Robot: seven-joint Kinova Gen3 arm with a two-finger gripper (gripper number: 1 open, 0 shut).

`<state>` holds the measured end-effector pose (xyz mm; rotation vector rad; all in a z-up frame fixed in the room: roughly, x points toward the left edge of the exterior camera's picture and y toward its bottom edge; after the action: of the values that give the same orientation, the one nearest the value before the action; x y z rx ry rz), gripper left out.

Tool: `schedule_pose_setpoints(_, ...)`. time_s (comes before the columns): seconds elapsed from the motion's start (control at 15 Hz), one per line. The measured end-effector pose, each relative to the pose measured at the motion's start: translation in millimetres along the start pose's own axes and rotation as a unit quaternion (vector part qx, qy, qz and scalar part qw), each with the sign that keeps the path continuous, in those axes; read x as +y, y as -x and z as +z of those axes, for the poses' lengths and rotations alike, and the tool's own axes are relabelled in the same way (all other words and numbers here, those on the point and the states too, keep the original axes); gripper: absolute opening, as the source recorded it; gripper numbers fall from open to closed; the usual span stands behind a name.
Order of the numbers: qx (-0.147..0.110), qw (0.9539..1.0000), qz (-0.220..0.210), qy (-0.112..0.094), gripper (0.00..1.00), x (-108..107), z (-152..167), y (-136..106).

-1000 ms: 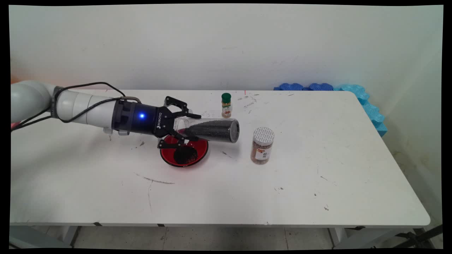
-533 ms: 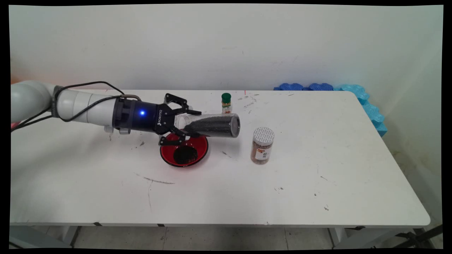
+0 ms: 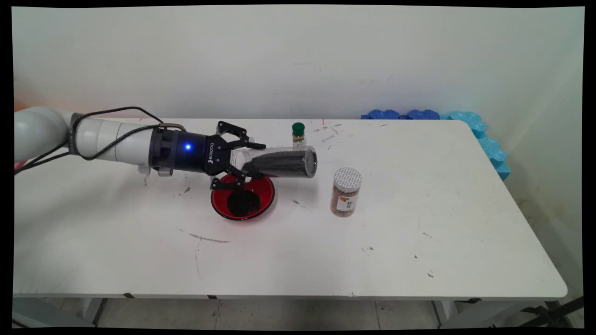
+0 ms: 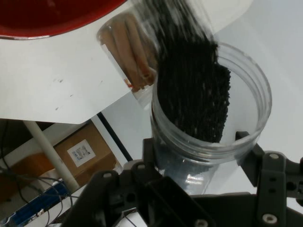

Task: Pour the black seasoning powder in the red bowl

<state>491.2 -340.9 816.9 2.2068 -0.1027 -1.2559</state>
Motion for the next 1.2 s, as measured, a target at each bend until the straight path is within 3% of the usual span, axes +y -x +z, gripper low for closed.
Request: schedule_pose_setpoints(1.2, -0.005, 1.0000, 0.001, 0.004, 0.00, -0.6, 1.7, 0.0)
